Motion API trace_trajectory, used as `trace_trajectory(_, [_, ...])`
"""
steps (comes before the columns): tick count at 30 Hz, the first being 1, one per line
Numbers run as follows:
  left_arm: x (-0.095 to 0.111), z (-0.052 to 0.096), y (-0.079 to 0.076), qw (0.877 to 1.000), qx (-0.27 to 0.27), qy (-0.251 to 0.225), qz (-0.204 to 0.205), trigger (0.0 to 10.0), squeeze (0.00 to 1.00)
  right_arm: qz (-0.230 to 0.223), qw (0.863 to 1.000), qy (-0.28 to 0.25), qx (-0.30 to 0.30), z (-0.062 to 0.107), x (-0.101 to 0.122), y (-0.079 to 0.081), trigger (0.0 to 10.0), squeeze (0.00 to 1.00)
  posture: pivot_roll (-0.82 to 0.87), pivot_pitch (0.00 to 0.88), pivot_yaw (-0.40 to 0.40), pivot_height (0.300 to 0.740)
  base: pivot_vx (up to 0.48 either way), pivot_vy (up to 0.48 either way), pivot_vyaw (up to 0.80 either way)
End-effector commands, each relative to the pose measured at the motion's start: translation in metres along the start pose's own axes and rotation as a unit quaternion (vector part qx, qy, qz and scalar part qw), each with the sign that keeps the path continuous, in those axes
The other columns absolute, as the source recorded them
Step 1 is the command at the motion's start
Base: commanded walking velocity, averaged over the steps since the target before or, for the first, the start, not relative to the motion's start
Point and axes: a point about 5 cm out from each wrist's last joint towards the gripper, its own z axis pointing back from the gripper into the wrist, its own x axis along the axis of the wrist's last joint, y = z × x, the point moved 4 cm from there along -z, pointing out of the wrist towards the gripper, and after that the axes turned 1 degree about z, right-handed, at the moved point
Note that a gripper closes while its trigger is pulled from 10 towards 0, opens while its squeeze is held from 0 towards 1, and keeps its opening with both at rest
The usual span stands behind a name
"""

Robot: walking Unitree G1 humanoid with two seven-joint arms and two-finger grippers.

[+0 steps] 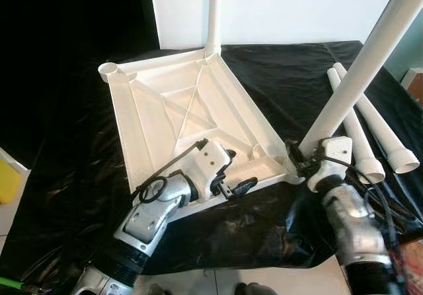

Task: Building children table

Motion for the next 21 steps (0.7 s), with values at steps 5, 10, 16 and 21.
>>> trace_trajectory(5, [0.001,0.003,0.008,1.000,0.017,0.000,-0.010,10.0,0.00,-0.043,0.987,0.070,-0.140,0.015,-0.033,0.009,10.0,0.00,-0.07,0.108,0.003,0.740,0.000,0.000,0.00])
trace_trajectory(10, [0.002,0.002,0.008,1.000,0.017,-0.002,-0.011,10.0,0.00,-0.071,0.984,0.071,-0.147,0.013,-0.030,0.026,10.0,0.00,-0.07,0.104,0.007,0.740,0.000,0.000,0.00])
trace_trajectory(16, [0.004,0.001,0.006,1.000,0.011,-0.005,-0.013,10.0,0.00,-0.071,0.985,0.064,-0.146,0.014,-0.027,0.027,10.0,0.00,-0.07,0.101,0.008,0.740,0.000,0.000,0.00])
trace_trajectory(21, [0.005,0.001,0.007,1.000,0.011,-0.008,-0.015,10.0,0.00,-0.074,0.987,0.048,-0.136,0.014,-0.021,0.032,10.0,1.00,-0.08,0.098,0.007,0.740,0.000,0.000,0.00])
